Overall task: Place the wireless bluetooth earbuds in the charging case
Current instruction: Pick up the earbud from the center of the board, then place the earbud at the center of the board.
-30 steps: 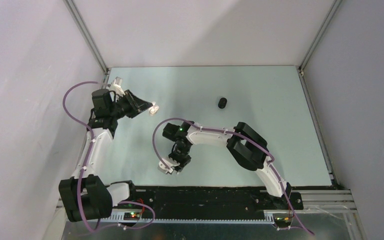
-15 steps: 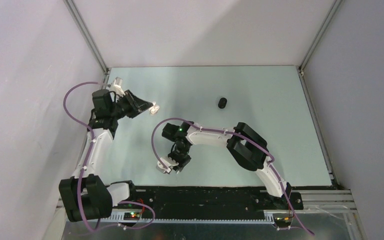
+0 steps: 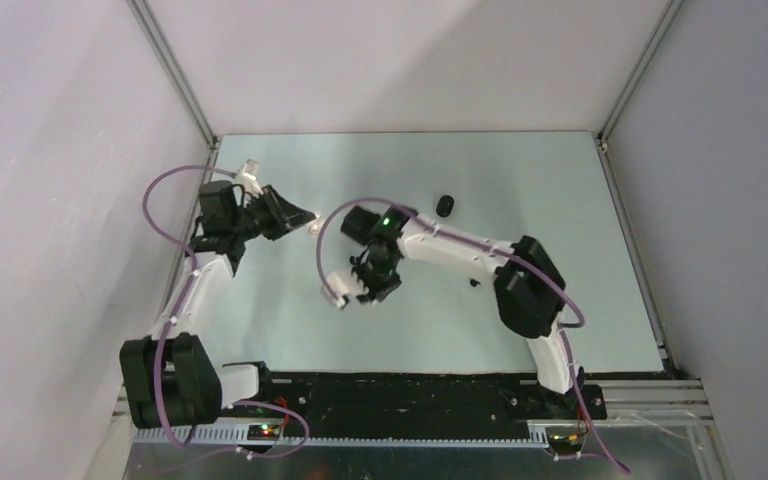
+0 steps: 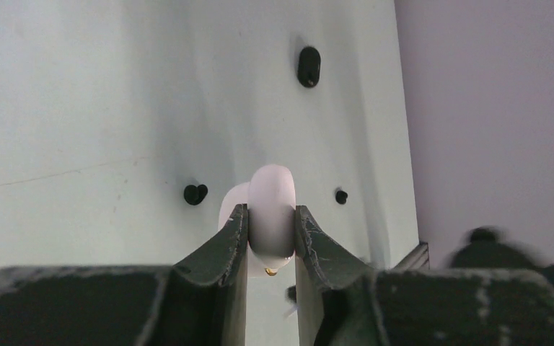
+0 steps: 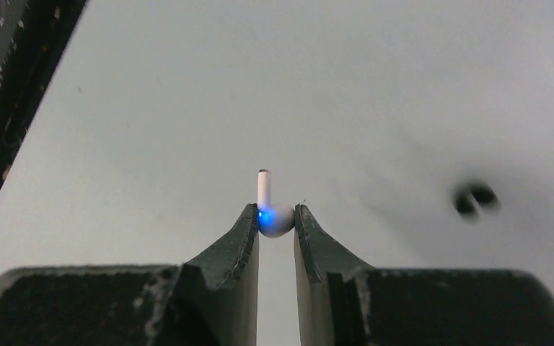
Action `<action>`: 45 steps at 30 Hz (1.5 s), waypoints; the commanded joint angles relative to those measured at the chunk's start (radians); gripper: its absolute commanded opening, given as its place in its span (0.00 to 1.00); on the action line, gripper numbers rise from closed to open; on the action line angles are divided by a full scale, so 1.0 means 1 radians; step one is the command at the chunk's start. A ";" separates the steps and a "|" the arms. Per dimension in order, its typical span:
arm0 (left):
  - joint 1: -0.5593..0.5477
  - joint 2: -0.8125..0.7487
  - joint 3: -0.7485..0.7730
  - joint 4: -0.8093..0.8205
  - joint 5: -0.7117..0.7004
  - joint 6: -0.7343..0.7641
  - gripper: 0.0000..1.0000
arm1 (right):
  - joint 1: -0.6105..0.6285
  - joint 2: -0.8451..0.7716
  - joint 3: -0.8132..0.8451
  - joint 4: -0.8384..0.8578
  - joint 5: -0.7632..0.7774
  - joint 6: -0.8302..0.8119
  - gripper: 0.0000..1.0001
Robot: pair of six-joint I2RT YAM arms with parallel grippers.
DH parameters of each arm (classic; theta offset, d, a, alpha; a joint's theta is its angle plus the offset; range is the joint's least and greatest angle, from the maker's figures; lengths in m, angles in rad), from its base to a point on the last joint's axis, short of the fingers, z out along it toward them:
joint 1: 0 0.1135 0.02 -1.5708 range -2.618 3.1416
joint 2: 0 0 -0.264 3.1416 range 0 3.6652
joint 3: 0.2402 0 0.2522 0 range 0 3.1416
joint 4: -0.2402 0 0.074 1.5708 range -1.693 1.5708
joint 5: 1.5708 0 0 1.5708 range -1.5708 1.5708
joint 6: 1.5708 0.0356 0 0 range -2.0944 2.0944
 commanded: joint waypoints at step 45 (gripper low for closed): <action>-0.064 0.024 0.092 -0.138 0.009 0.164 0.00 | -0.331 0.439 0.391 -0.455 0.223 0.927 0.42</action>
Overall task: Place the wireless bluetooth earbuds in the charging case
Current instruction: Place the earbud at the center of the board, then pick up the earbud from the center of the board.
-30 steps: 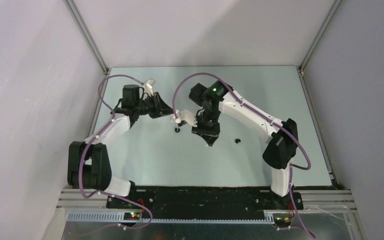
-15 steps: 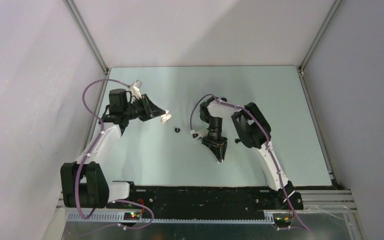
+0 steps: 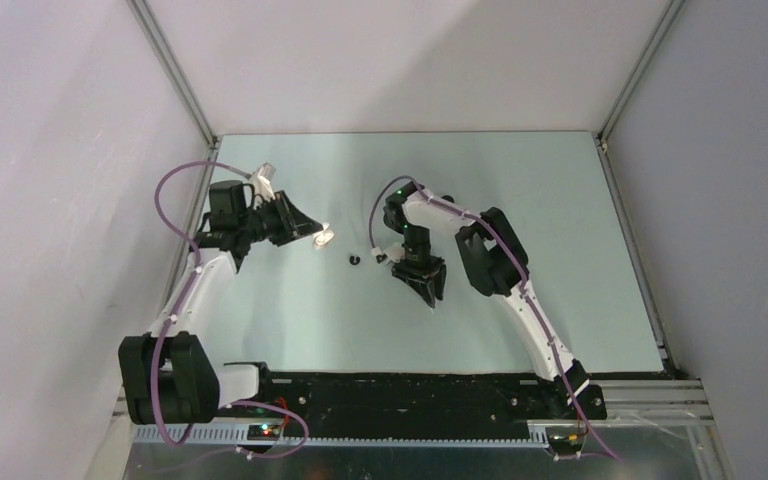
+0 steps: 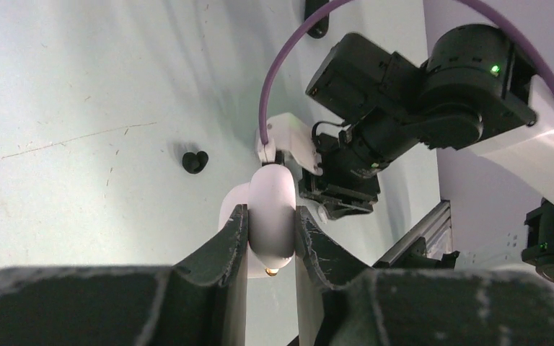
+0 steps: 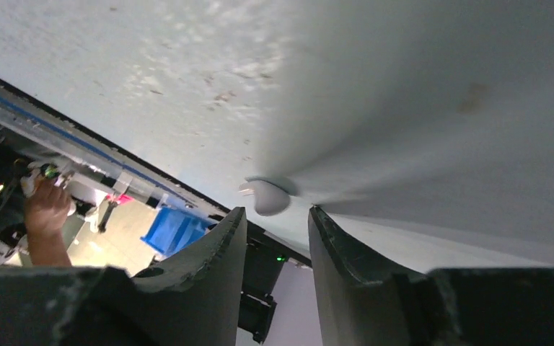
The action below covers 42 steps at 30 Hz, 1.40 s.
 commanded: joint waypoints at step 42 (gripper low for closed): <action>0.007 0.001 0.074 -0.019 0.033 0.057 0.00 | -0.082 -0.362 -0.365 0.332 -0.325 -0.856 0.39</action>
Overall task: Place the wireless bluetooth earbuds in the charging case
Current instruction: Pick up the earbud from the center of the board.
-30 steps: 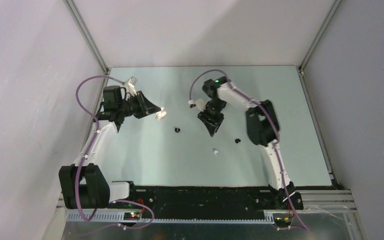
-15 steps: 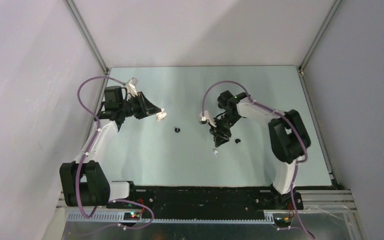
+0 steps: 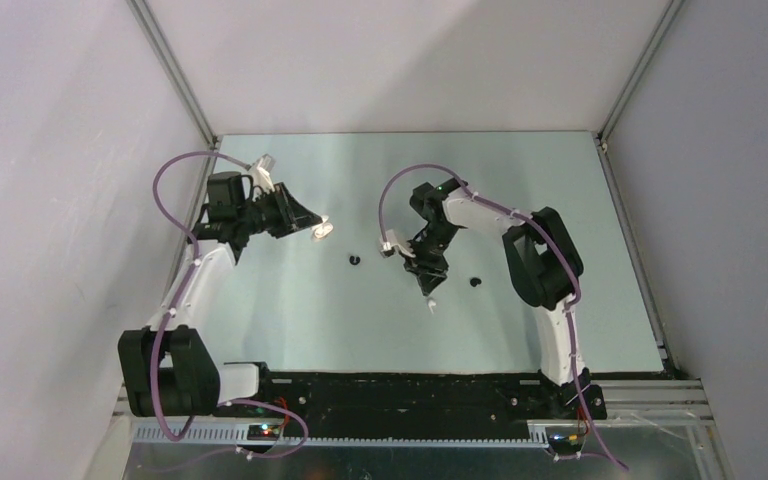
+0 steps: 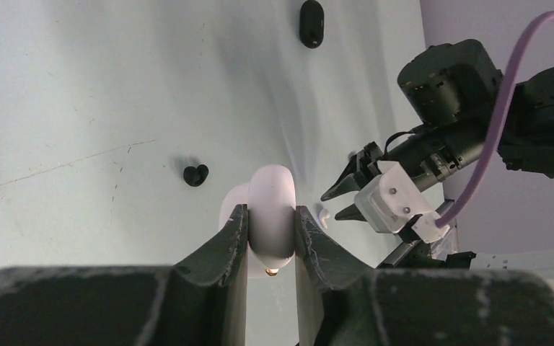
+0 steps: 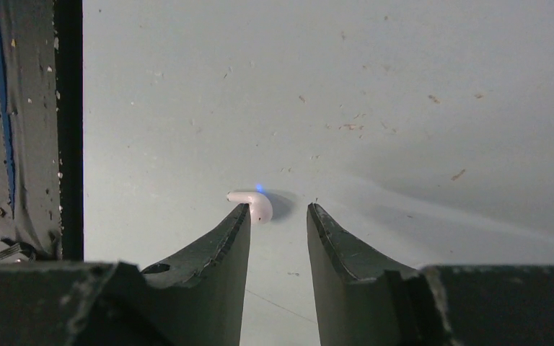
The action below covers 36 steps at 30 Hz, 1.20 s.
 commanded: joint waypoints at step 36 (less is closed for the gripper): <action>0.004 -0.031 -0.002 0.015 0.030 0.031 0.00 | 0.097 0.008 -0.091 -0.032 0.188 -0.140 0.36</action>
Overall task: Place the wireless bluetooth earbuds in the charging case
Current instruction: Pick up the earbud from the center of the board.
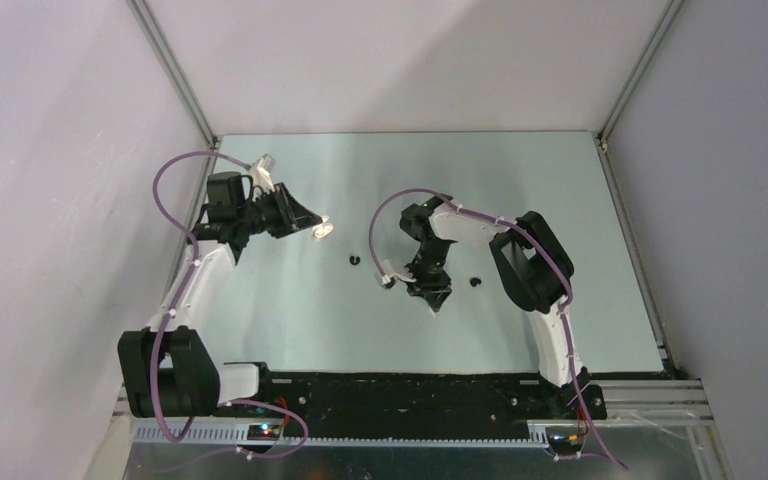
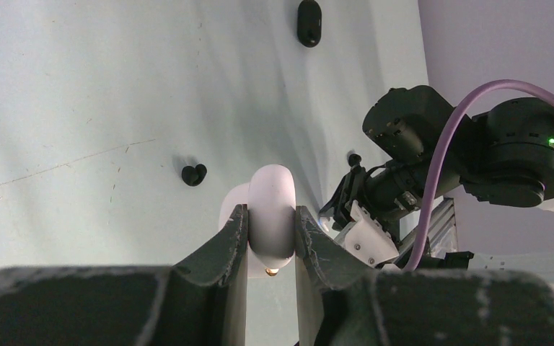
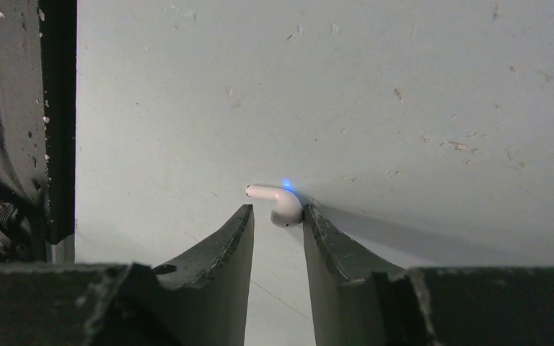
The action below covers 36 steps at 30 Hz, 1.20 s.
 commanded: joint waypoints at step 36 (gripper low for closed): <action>-0.019 0.052 0.030 0.029 0.012 0.006 0.00 | 0.030 -0.479 -0.173 0.269 0.132 0.192 0.00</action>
